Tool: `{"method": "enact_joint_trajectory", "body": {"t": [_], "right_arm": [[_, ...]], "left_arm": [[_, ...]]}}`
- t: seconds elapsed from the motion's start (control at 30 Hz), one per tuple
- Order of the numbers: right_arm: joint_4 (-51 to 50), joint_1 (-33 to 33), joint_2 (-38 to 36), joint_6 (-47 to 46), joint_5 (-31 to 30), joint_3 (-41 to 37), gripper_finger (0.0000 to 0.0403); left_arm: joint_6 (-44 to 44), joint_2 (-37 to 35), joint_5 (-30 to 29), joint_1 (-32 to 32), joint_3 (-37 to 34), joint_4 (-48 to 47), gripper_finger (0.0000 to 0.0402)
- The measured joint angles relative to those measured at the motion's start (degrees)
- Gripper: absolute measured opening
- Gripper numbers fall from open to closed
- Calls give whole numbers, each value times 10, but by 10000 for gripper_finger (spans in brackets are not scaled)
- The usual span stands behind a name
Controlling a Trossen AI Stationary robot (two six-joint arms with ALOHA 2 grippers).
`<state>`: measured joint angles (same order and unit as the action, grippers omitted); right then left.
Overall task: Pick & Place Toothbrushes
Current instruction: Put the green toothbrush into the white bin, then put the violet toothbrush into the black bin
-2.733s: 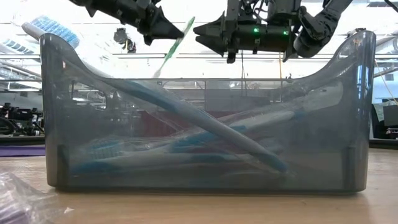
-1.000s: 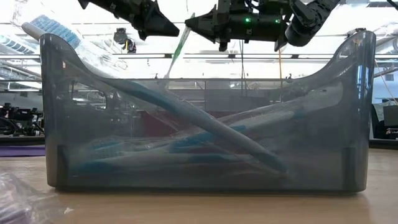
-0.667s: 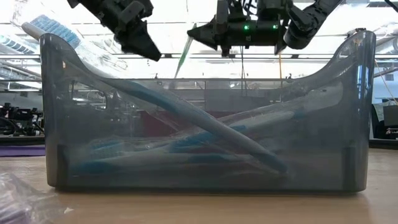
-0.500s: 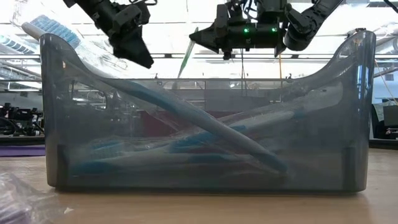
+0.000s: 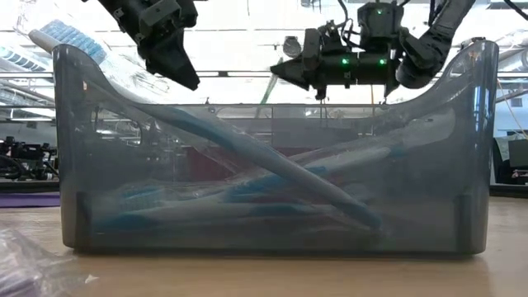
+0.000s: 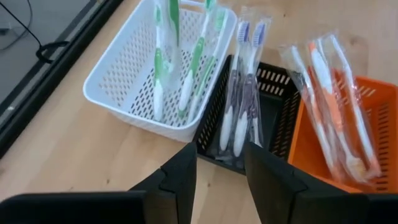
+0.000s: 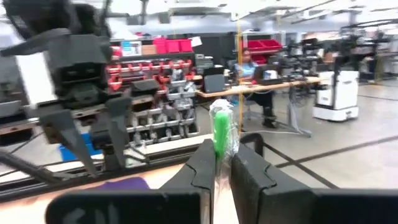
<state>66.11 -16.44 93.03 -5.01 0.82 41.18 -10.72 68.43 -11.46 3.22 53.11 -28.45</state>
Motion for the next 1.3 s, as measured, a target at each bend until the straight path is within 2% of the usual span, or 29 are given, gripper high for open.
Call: {"method": "enact_joint_trajectory", "body": {"t": [0.13, 0.5, 0.87, 1.3], "right_arm": [[6, 10, 3, 1, -24, -9, 17], [37, 19, 38, -2, -25, -10, 24], [51, 17, 54, 4, -25, -9, 85], [57, -1, 52, 13, -25, -9, 192]], "left_arm": [[0, -1, -18, -11, 0, 4, 132], [0, -1, -22, -26, 0, 16, 131], [-1, -1, -22, -26, 0, 16, 131], [-16, -1, -15, -26, 0, 13, 131]]}}
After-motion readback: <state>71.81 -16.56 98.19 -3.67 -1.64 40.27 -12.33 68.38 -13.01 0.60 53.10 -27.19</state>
